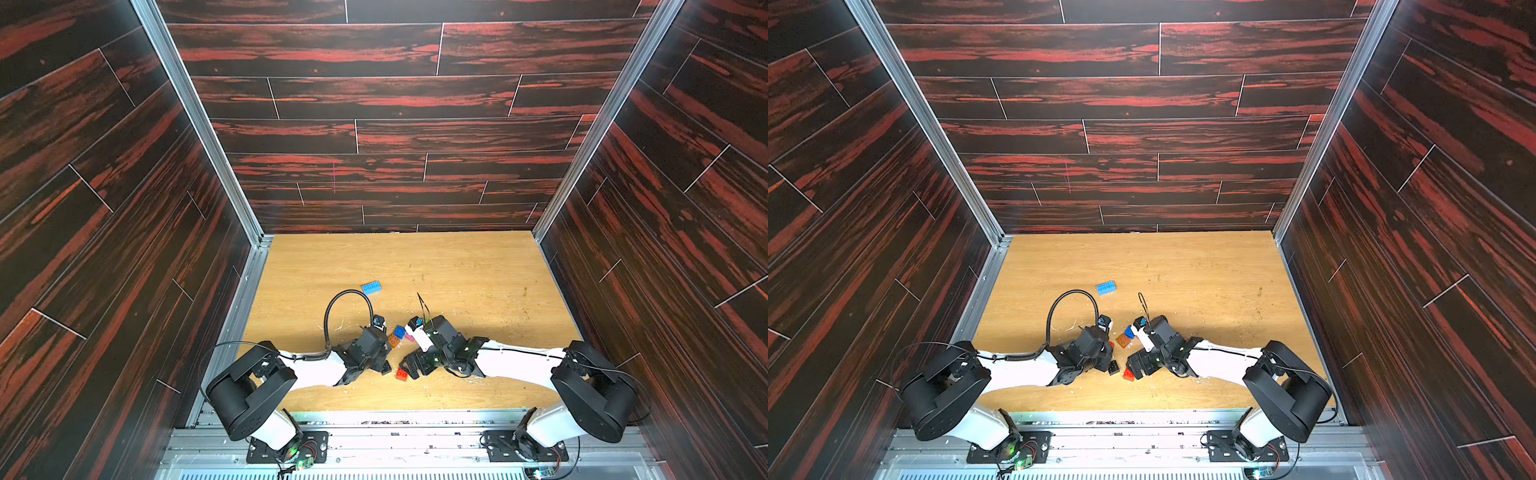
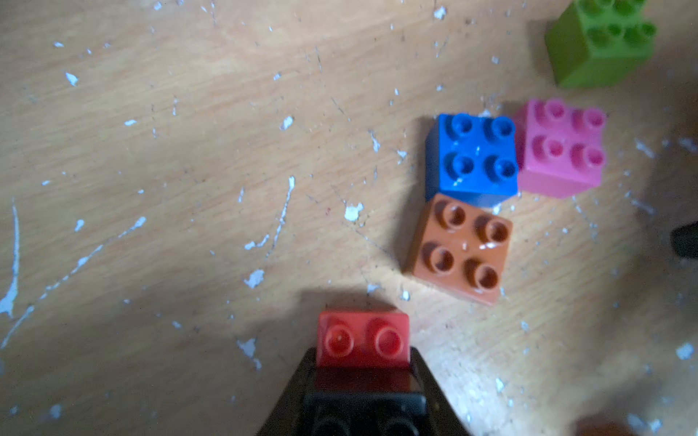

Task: Assemble the letter v with lego
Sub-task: Pick up the lego brick from the center of the board.

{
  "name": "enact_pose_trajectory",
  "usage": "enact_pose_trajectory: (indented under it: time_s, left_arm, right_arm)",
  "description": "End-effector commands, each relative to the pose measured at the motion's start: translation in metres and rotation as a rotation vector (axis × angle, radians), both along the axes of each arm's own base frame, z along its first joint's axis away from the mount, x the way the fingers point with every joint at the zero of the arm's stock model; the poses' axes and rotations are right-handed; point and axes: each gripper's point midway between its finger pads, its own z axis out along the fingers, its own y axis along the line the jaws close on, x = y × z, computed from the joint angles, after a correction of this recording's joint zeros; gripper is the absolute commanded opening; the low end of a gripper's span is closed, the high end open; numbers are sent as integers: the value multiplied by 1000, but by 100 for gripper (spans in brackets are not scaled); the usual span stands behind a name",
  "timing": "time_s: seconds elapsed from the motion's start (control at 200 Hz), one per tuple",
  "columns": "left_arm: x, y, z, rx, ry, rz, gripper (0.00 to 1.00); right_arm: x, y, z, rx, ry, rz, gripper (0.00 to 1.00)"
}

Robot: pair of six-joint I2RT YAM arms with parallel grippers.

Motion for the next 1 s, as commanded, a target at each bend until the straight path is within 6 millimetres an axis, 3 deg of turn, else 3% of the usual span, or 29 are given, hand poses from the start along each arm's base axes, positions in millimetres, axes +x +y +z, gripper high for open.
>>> enact_pose_trajectory:
  time_s: [0.0,0.21,0.416,0.706,0.992]
  left_arm:
    - [-12,10,9,98,66,-48,16]
    - [26,12,69,153,-23,-97,19]
    - [63,30,97,76,-53,-79,21]
    - [115,50,103,142,-45,-136,22]
    - [166,65,71,214,77,-210,22]
  right_arm:
    - [6,8,7,-9,-14,4,98]
    - [23,15,20,-46,-72,12,98]
    - [44,26,28,-63,-113,4,98]
    - [79,36,40,-46,-125,-17,98]
    - [100,28,48,-37,-108,-49,98]
